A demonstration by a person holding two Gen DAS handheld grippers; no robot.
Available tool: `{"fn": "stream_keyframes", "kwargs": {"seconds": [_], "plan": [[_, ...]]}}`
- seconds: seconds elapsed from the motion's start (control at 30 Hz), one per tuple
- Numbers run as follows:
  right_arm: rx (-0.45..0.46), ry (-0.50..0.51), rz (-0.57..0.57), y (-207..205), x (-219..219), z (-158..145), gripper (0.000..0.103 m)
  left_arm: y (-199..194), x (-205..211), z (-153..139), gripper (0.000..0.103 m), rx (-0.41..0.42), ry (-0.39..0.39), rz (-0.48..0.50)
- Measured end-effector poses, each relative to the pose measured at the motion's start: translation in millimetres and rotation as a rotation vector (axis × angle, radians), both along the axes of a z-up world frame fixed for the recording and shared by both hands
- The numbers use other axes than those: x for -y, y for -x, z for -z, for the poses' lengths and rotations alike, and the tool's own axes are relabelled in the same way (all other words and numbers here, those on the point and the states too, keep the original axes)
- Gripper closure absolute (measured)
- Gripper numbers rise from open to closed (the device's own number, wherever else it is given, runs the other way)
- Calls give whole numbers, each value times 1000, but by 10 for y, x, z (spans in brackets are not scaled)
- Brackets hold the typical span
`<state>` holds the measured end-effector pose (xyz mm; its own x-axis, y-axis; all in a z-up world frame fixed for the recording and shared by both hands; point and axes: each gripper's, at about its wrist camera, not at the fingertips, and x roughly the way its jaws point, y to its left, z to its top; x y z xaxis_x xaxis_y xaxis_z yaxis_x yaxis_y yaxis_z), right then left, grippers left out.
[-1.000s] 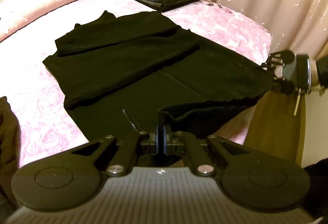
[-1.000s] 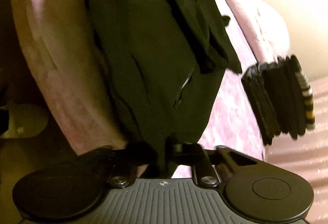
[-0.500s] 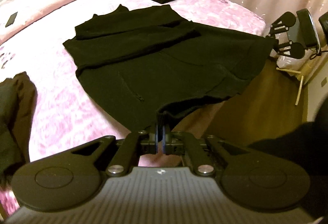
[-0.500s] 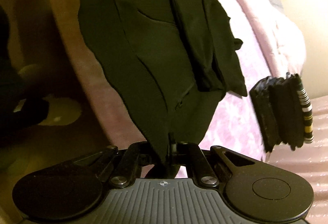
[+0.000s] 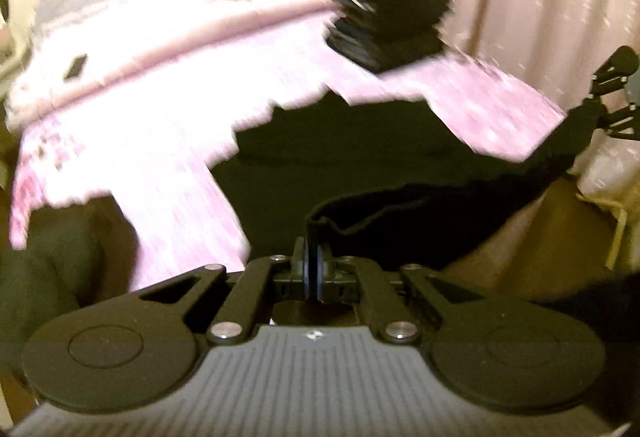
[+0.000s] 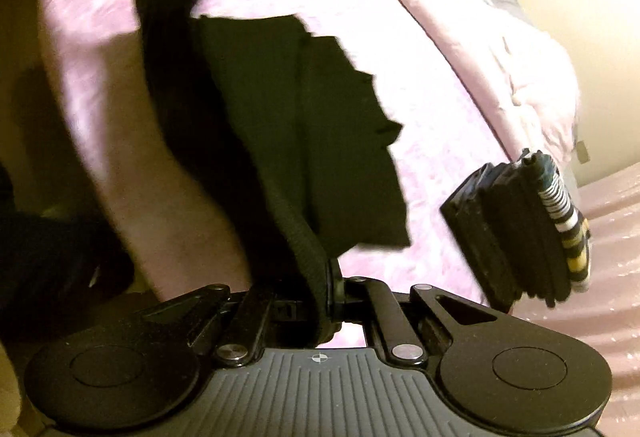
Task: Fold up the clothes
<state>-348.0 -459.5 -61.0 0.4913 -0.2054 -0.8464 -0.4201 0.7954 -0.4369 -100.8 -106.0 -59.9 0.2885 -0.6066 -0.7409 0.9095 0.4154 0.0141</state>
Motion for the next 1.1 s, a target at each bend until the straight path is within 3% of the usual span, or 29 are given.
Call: {"fn": "stream_keyframes", "kwargs": {"seconds": [0.1,0.2,0.33,0.47,0.57,0.8,0.83,0.87,0.93,1.0,1.1], "plan": [[-40,-113,30,-758,566,16,99,-589,461,-85,101,16,7,-34],[-90,-220,55,-1560,1169,213,99,-1199,1002,36,101,-2,-23,-80],[-148,-309,80,-2498,1820,726,99,-1856,1668,402,101,-17,-87,-127],[-199,-368,110,-3102,2205,1126,99,-2325,2100,796,101,-47,-153,-152],[-220,-422,165,-3338,2407,1377,99,-2608,2300,1085,101,-67,-192,-153],[-200,-527,355,-3539,2660,1900,99,-3165,2547,1706,101,-130,-203,-173],[-187,-545,398,-3563,2688,1979,90,-3223,2565,1831,101,-146,-206,-184],[-160,-546,452,-3564,2712,2048,65,-3288,2574,1965,100,-164,-210,-200],[-85,-534,560,-3517,2773,2112,44,-3409,2588,2210,99,-189,-223,-238],[-23,-556,650,-3409,2798,2074,43,-3481,2562,2315,99,-171,-241,-297],[98,-475,694,-3202,2577,1841,43,-3522,2405,2230,96,-144,-217,-342]]}}
